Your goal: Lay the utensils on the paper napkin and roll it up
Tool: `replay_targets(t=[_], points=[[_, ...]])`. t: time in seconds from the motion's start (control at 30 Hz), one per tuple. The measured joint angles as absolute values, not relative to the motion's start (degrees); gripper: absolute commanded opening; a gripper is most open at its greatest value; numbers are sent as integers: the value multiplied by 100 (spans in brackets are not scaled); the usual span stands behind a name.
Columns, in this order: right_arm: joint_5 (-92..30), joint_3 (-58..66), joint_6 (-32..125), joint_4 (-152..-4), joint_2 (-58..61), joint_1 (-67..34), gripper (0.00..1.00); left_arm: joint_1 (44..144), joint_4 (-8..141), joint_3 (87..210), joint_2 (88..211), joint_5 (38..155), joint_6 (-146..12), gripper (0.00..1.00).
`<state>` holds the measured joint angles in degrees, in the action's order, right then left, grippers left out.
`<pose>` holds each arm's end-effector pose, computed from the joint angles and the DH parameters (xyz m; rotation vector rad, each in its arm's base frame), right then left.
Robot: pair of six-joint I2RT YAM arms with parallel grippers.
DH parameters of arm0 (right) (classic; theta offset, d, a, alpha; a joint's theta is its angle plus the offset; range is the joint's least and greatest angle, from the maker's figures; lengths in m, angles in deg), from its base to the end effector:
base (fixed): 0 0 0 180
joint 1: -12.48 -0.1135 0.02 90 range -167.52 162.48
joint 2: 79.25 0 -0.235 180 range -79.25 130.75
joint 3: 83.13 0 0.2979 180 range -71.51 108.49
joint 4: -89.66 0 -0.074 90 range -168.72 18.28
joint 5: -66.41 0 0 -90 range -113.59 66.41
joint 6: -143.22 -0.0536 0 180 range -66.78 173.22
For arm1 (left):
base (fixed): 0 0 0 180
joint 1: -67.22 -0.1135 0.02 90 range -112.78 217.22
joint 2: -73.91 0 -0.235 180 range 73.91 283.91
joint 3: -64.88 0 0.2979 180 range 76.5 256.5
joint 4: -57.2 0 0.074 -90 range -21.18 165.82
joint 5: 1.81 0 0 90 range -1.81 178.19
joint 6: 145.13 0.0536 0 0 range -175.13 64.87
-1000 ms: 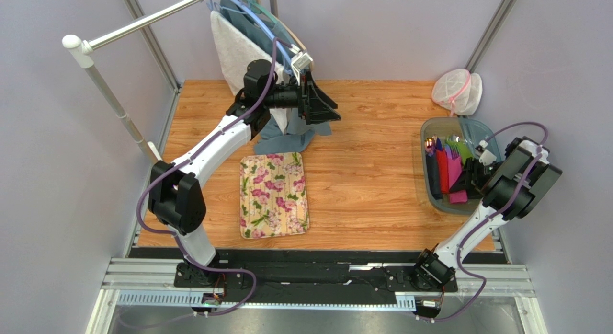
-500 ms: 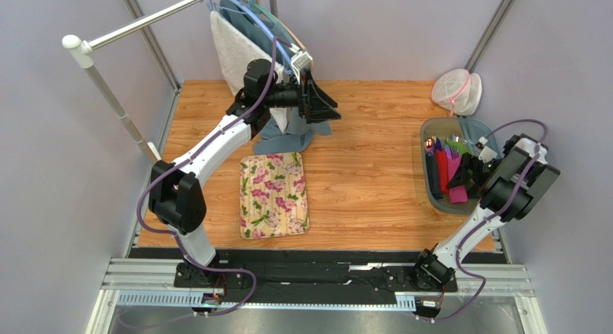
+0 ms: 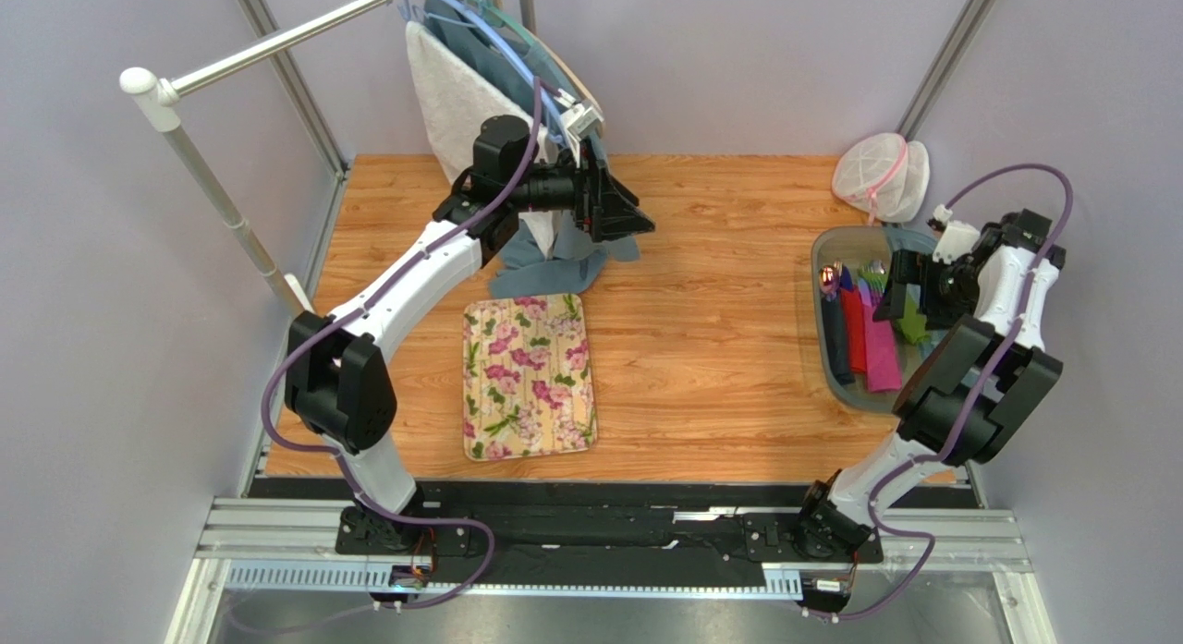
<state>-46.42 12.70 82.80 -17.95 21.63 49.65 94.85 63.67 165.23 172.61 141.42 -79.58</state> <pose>0.3217 -0.2178 0.1976 0.1200 2.7249 0.2947 0.3868 -0.2509 0.3455 0.8133 1.6441 -1.4224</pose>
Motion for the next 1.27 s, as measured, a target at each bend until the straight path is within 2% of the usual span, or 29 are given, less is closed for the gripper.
replay_targets(t=[0.37,0.6,0.77,0.93,1.27], points=[[-4891,2269,7756,-1618,1133,3317,100,8755,9272,17942,17197,13772,-6874,99],[-5127,2347,6925,-1869,934,1931,100,8613,11220,17957,16526,12446,-5908,99],[-5195,1720,6610,-2173,635,1336,100,8552,11692,16796,15280,11919,-5278,99],[-5311,706,6431,-2448,130,1255,100,8552,11958,15848,14358,11733,-4716,99],[-5317,-813,6151,-3108,-1230,1131,100,8552,11897,15037,14118,10656,-4987,99]])
